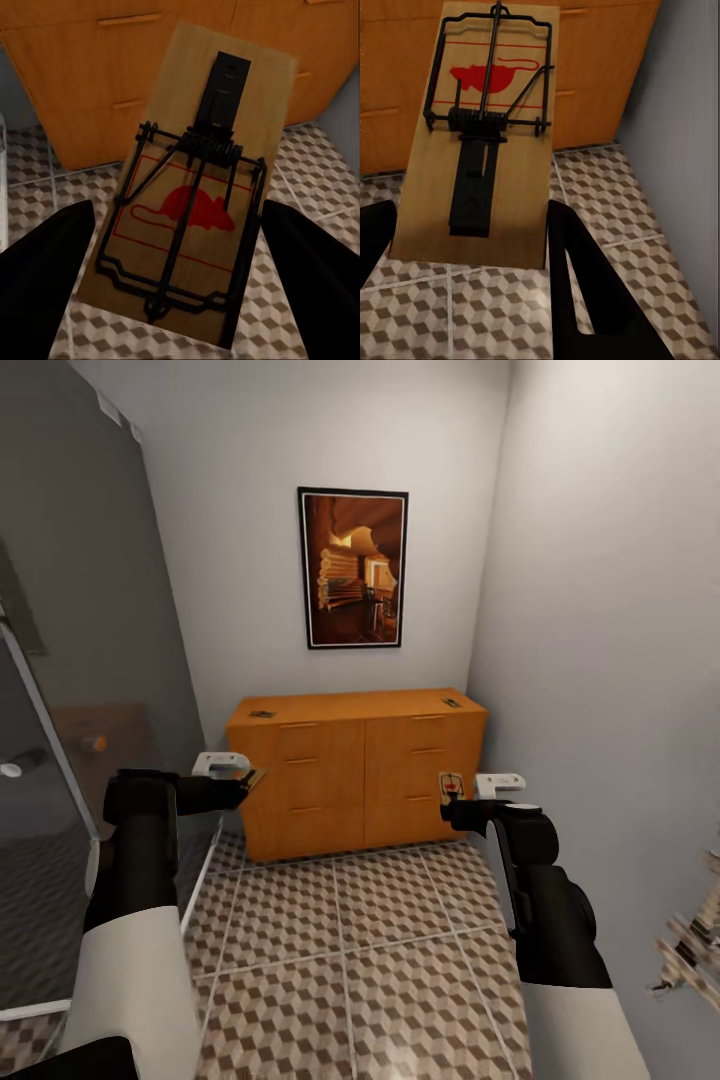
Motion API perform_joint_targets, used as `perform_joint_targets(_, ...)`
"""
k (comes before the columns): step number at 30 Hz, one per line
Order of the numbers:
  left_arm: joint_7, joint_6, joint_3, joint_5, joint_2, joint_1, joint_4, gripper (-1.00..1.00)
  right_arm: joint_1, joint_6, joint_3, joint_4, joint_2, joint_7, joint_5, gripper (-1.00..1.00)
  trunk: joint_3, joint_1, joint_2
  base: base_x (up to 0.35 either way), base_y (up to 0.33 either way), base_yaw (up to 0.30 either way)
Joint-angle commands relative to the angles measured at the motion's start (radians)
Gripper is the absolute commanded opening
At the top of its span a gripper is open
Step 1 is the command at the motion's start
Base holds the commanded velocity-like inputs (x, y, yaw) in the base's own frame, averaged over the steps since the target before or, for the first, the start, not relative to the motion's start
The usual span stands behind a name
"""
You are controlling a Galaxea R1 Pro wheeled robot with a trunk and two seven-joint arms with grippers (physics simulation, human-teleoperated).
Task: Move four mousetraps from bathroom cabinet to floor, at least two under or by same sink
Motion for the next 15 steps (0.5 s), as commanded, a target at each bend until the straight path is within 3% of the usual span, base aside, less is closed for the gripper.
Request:
perform_joint_targets(1, -0.010, 0.005, 0.002, -0.008, -0.001, -0.001, -0.001, -1.00, -0.001, 0.004, -0.001, -0.001, 0.001, 0.003, 0.004, -1.00, -0.001, -0.001, -0.001, -0.344, 0.000, 0.000)
perform_joint_targets(15, 0.004, 0.006, 0.002, -0.018, -0.002, -0.001, 0.004, -1.00, -0.001, 0.004, -0.001, 0.000, 0.001, 0.003, 0.007, -1.00, -0.001, -0.001, -0.001, -0.344, 0.000, 0.000)
